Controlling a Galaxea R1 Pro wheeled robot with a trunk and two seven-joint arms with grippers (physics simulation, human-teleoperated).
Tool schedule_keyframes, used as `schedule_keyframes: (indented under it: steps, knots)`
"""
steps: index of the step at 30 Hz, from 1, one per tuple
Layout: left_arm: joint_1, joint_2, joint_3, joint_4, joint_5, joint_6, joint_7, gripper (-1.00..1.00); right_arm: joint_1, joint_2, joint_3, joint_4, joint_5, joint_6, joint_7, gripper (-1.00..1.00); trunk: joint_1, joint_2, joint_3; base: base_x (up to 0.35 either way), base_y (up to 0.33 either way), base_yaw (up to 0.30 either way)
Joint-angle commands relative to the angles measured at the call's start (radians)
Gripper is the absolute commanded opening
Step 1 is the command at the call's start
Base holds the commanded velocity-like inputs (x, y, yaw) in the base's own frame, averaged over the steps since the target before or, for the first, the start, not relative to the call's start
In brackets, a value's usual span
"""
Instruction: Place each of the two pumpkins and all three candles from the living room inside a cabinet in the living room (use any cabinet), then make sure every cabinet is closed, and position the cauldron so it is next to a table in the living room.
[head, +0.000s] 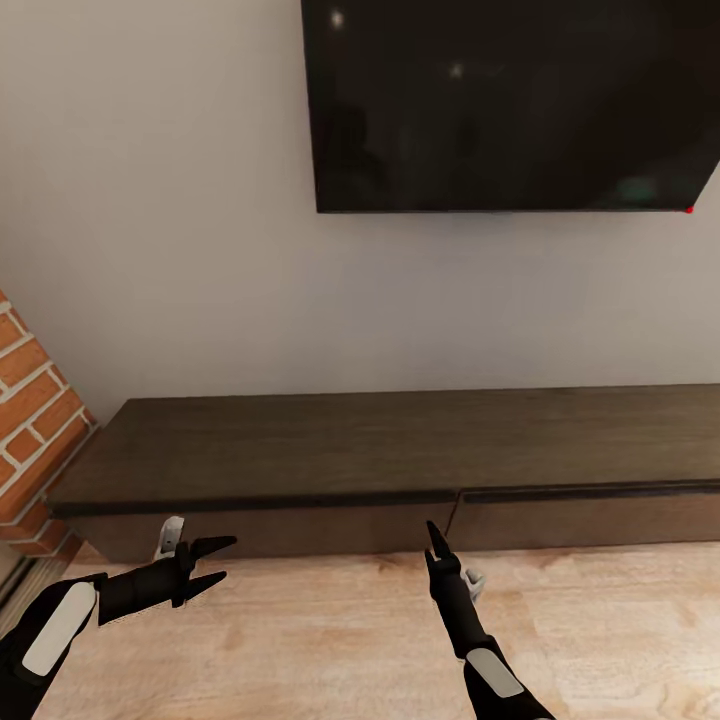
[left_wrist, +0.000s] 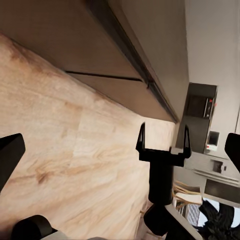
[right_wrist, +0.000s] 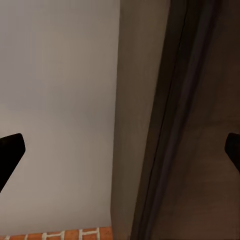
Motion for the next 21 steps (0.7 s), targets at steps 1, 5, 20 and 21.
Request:
schedule_keyframes:
  steps: [1,5,20,21]
  knots:
    - [0.0,0.0,0.0,0.0,0.0,0.0,0.0,1.0,0.0,0.0,0.0,0.0,0.0,0.0,0.0,1.0,0.0,0.0,0.0,0.277,0.0,0.0]
    - [0.0,0.0,-0.001,0.0,0.0,0.0,0.0,1.0,0.0,0.0,0.0,0.0,0.0,0.0,0.0,1.0,0.0,0.0,0.0,0.21,0.0,0.0]
    - [0.0,0.0,0.0,0.0,-0.001,0.0,0.0,1.0,0.0,0.0,0.0,0.0,0.0,-0.001,0.0,1.0,0.038,-0.07,-0.031,0.014,0.0,0.0]
    - [0.0,0.0,0.0,0.0,-0.001,0.0,0.0,1.0,0.0,0.0,0.0,0.0,0.0,-0.001,0.0,1.0,0.042,-0.077,-0.034,0.0,0.0,0.0]
